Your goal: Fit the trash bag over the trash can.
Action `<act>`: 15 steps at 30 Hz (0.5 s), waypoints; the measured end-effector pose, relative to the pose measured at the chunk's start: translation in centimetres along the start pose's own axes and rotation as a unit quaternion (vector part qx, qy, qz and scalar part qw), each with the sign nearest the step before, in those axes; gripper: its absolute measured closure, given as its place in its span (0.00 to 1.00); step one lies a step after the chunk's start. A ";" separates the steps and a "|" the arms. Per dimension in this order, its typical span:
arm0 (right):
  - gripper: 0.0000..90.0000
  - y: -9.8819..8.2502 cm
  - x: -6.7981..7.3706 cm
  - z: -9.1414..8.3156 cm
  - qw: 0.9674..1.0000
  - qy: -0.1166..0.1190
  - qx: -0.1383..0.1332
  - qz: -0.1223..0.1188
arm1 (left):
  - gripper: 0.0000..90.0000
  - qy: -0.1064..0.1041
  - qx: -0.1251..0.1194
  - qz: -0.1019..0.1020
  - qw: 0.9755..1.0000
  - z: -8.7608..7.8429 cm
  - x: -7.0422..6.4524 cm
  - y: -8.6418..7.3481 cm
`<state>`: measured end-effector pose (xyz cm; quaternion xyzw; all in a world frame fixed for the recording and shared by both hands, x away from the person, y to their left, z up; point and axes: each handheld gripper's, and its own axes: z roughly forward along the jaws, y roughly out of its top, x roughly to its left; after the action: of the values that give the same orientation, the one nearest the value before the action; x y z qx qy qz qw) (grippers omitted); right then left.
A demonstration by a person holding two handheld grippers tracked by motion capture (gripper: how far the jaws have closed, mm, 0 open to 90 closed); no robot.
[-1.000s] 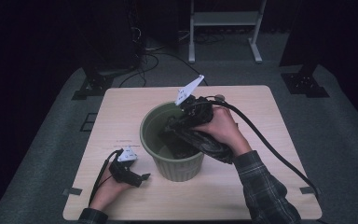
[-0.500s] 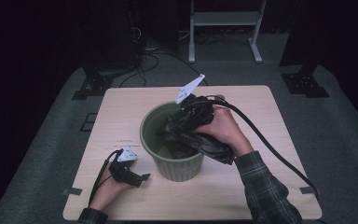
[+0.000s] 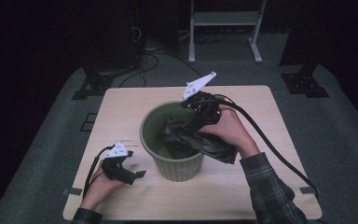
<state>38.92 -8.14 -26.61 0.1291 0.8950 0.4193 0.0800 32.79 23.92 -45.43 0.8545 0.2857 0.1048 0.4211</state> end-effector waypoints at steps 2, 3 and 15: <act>0.10 -0.4 -0.3 -0.3 1.000 0.002 -0.003 0.005 | 0.00 -0.006 -0.005 0.004 1.000 -0.4 0.0 0.3; 0.10 -0.6 -0.3 -0.4 1.000 -0.002 0.000 0.007 | 0.00 -0.011 -0.013 0.006 1.000 -0.8 0.0 0.5; 0.10 -2.4 -1.5 -1.8 0.999 -0.004 -0.024 0.034 | 0.00 -0.035 -0.045 0.020 0.998 -3.7 -0.5 3.1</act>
<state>39.47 -11.36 -27.30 0.1590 0.8794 0.4428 0.0722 32.10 24.52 -40.68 0.8431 0.2485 0.0957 0.4672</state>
